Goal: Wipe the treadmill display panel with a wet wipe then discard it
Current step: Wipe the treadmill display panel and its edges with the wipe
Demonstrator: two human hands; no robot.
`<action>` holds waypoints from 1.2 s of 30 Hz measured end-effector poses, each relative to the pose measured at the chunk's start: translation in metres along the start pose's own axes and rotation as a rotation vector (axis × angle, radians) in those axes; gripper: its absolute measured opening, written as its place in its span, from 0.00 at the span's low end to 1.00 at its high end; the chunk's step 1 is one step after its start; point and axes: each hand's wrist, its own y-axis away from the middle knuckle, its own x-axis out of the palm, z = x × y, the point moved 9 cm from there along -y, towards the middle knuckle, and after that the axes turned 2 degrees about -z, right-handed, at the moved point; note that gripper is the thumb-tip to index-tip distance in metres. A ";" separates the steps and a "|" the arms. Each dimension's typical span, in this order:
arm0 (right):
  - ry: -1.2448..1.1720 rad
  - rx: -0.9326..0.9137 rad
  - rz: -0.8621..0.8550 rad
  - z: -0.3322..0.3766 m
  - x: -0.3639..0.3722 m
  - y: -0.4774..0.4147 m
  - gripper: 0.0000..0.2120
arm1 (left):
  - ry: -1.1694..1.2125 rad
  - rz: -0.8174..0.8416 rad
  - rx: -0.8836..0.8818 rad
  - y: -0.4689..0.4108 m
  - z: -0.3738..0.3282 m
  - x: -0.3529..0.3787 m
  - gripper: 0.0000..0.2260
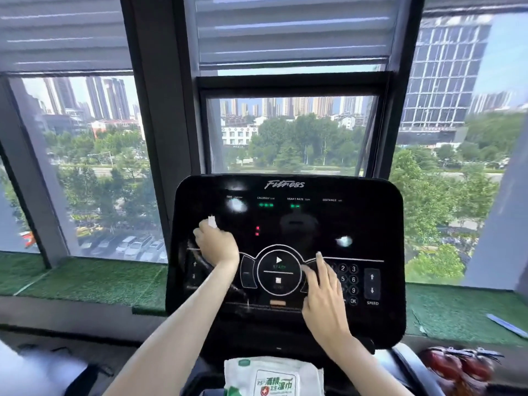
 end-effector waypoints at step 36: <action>-0.041 0.244 -0.090 -0.085 -0.021 0.045 0.19 | 0.037 0.191 0.648 0.046 -0.066 0.040 0.14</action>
